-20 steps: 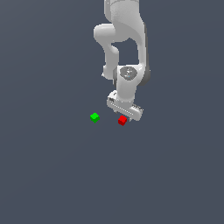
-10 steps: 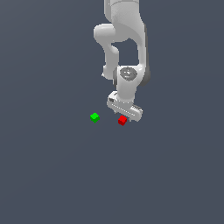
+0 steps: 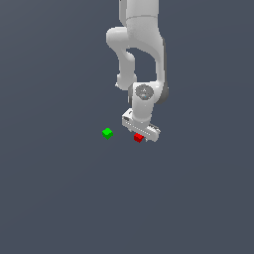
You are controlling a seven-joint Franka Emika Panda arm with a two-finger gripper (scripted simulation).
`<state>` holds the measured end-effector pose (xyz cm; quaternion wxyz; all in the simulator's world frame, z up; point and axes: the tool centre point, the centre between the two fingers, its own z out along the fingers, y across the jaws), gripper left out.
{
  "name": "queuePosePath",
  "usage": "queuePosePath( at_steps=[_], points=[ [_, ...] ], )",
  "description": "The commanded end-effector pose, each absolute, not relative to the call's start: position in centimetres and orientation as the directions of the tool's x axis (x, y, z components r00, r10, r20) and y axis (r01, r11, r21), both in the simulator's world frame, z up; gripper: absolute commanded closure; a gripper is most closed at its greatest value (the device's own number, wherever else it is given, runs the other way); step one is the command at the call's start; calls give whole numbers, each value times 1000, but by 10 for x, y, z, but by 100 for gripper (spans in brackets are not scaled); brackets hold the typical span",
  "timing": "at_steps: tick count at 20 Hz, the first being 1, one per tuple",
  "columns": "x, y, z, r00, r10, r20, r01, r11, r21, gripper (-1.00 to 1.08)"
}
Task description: Stack the red cube on top of the green cube.
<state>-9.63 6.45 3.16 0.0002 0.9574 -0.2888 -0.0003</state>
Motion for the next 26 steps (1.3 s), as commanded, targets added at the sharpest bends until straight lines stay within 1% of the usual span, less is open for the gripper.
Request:
queuePosePath(
  at_steps=[1, 5, 6, 19, 26],
  points=[
    [-96, 64, 24, 833, -553, 0, -553, -833, 0, -92],
    [-95, 65, 20, 833, -553, 0, -553, -833, 0, -92],
    [-95, 65, 20, 833, -553, 0, -553, -833, 0, 108],
    [-96, 65, 23, 834, -552, 0, -552, -834, -1, 108],
    [-96, 65, 47, 834, -552, 0, -552, -834, -1, 108]
  ],
)
